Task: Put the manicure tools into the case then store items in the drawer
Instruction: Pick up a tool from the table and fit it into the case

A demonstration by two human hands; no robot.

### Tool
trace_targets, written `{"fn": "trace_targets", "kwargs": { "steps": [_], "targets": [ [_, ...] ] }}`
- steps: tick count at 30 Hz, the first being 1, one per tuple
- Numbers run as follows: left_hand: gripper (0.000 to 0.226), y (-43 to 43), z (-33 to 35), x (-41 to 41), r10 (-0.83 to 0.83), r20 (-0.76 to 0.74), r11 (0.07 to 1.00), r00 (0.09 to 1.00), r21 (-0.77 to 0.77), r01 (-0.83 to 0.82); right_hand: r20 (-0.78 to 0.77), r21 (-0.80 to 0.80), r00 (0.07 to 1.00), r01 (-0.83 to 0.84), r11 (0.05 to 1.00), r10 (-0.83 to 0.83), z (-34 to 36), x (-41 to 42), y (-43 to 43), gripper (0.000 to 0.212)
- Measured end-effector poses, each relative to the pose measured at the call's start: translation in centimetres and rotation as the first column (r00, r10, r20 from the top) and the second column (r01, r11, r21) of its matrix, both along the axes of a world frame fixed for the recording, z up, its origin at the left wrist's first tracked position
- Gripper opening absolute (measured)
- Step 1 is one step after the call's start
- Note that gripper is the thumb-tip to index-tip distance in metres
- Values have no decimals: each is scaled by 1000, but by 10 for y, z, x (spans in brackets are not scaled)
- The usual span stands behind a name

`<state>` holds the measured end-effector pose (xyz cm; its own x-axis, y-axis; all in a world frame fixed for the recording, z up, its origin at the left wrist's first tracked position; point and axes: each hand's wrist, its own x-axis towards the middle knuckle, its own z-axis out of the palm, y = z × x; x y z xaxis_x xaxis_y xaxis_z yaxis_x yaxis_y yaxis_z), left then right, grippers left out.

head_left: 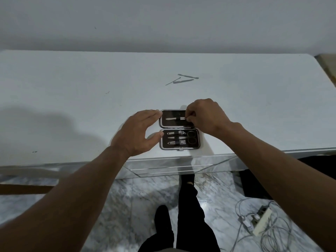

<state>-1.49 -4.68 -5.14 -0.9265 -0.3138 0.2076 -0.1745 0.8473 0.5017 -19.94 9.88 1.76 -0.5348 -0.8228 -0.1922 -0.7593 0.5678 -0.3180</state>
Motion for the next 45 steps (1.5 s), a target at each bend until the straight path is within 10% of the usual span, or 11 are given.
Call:
{"fn": "trace_targets", "kwargs": {
  "steps": [24,45],
  "targets": [
    [62,2,2,1,8,7,1000,1000,-7,-8,97,-28,995,-36,999,39,12,-1,-9,14],
    [58,2,6,-2,-7,-72,1000,997,1,7,-142,73,990,-11,997,21,-2,-73,-85,28]
  ]
}}
